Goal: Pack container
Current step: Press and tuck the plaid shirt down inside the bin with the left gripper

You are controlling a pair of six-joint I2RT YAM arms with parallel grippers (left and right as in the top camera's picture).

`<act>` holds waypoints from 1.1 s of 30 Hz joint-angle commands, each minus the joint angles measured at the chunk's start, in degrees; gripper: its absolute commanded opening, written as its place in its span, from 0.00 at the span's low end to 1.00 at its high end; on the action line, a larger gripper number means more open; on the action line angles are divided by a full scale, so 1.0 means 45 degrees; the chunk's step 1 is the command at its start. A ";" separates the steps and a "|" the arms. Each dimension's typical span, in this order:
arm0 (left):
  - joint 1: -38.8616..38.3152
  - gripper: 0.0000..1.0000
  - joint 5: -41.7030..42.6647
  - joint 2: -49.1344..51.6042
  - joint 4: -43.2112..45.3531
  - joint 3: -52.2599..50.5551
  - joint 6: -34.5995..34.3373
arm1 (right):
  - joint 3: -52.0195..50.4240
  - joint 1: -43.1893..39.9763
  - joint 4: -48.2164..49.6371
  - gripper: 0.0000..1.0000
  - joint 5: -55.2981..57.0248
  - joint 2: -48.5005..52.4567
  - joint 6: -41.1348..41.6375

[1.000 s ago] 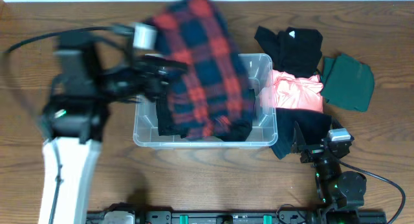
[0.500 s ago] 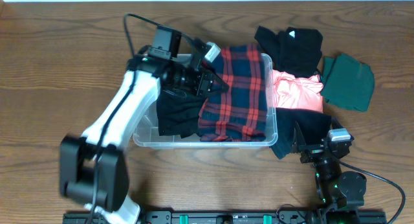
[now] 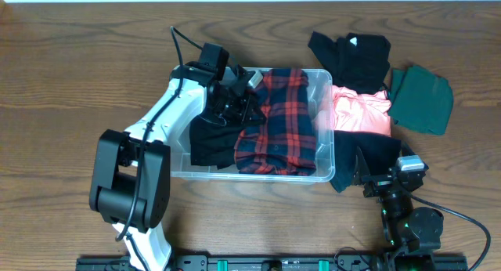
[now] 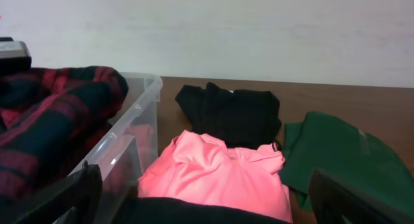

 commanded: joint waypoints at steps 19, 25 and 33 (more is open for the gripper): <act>0.0121 0.41 -0.5212 -0.3832 -0.1753 0.2429 -0.1579 | -0.0019 -0.0073 -0.0044 0.99 -0.0015 -0.0019 0.0155; 0.0102 0.41 -0.5756 -0.3342 -0.1690 0.2166 -0.1579 | -0.0019 -0.0073 -0.0044 0.99 -0.0015 -0.0019 0.0155; 0.0083 0.40 -0.6368 -0.0019 -0.1559 0.1860 -0.1588 | -0.0019 -0.0073 -0.0044 0.99 -0.0015 -0.0019 0.0155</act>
